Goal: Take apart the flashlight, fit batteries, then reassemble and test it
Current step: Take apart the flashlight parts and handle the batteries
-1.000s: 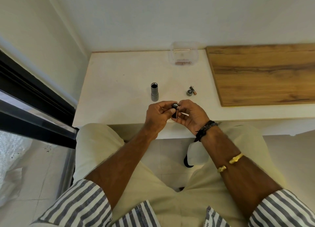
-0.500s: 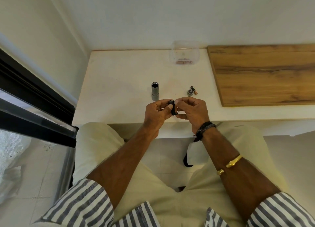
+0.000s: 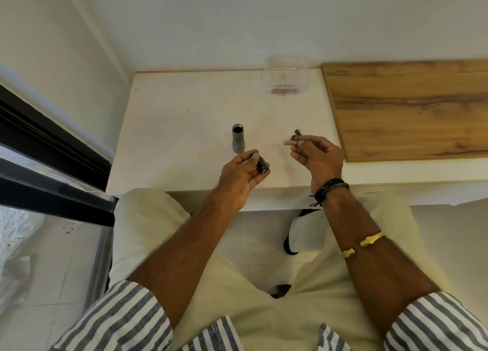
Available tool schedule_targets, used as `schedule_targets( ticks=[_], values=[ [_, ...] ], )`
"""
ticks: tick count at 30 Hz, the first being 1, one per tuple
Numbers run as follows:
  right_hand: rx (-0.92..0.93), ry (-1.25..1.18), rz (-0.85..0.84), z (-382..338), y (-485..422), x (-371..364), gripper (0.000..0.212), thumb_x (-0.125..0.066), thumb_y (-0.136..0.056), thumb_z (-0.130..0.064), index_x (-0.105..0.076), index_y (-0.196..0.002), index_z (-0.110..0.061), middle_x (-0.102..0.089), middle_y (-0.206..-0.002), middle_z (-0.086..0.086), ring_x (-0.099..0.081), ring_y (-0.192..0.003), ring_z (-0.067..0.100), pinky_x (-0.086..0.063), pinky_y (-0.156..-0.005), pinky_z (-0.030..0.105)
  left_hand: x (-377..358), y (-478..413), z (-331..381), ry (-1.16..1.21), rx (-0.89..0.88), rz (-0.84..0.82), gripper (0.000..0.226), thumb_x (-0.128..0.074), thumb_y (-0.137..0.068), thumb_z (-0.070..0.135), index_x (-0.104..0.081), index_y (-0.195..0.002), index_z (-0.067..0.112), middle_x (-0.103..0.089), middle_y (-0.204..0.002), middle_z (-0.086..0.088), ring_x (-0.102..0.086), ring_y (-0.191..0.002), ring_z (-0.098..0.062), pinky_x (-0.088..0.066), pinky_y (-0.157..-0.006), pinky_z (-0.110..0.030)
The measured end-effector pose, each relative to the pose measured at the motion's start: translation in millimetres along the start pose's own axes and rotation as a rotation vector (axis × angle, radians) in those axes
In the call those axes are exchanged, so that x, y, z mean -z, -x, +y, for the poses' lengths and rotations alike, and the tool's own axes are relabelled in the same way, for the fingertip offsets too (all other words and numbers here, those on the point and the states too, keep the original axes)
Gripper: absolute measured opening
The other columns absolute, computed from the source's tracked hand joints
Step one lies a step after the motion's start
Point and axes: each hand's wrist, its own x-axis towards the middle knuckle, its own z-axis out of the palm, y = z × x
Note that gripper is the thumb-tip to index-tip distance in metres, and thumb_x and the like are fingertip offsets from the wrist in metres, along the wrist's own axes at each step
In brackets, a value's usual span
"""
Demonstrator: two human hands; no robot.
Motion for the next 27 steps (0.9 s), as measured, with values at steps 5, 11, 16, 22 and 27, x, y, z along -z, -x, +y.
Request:
schedule_targets(
  ticks=[5, 11, 16, 22, 27],
  values=[
    [-0.009, -0.031, 0.139, -1, -25, 10, 0.012, -0.072, -0.083, 0.009, -0.072, -0.087, -0.002, -0.075, -0.09, 0.02, -0.076, -0.081, 0.027, -0.064, -0.078, 0.036, 2, -4, -2, -0.023, 0.037, 0.007, 0.029, -0.059, -0.095, 0.0, -0.06, -0.124, -0.001, -0.069, -0.111, -0.023, -0.071, -0.102, -0.034, -0.059, -0.088, -0.045],
    [0.052, 0.15, 0.263, 8, -50, 19, 0.014, -0.076, -0.077, 0.004, -0.074, -0.081, -0.009, -0.076, -0.081, 0.011, -0.077, -0.079, 0.026, -0.064, -0.075, 0.036, 4, -3, 2, -0.019, 0.08, -0.071, 0.028, -0.047, -0.101, 0.001, -0.063, -0.122, 0.01, -0.074, -0.112, -0.015, -0.072, -0.104, -0.028, -0.059, -0.088, -0.041],
    [0.153, 0.504, 0.314, 16, -61, 18, 0.012, -0.076, -0.076, -0.01, -0.078, -0.087, -0.016, -0.076, -0.088, 0.006, -0.074, -0.085, 0.023, -0.064, -0.077, 0.039, 6, -4, 5, 0.023, 0.102, -0.088, 0.032, -0.041, -0.103, 0.001, -0.064, -0.123, 0.01, -0.071, -0.117, -0.018, -0.071, -0.106, -0.03, -0.058, -0.089, -0.042],
    [0.244, 0.683, 0.293, 19, -62, 10, 0.011, -0.078, -0.081, -0.014, -0.078, -0.092, -0.013, -0.072, -0.084, -0.001, -0.06, -0.067, 0.0, -0.042, -0.053, 0.0, 5, -4, 8, 0.116, 0.092, -0.145, 0.032, -0.049, -0.102, 0.008, -0.054, -0.133, 0.003, -0.068, -0.12, -0.021, -0.07, -0.107, -0.031, -0.059, -0.09, -0.041],
    [0.246, 0.768, 0.247, 20, -61, 9, 0.01, -0.076, -0.083, -0.013, -0.079, -0.092, -0.014, -0.075, -0.089, 0.0, -0.067, -0.083, 0.012, -0.056, -0.074, 0.026, 5, -3, 9, 0.084, 0.038, -0.232, 0.029, -0.05, -0.1, 0.003, -0.06, -0.127, 0.009, -0.068, -0.114, -0.015, -0.069, -0.106, -0.028, -0.057, -0.093, -0.043]
  ],
)
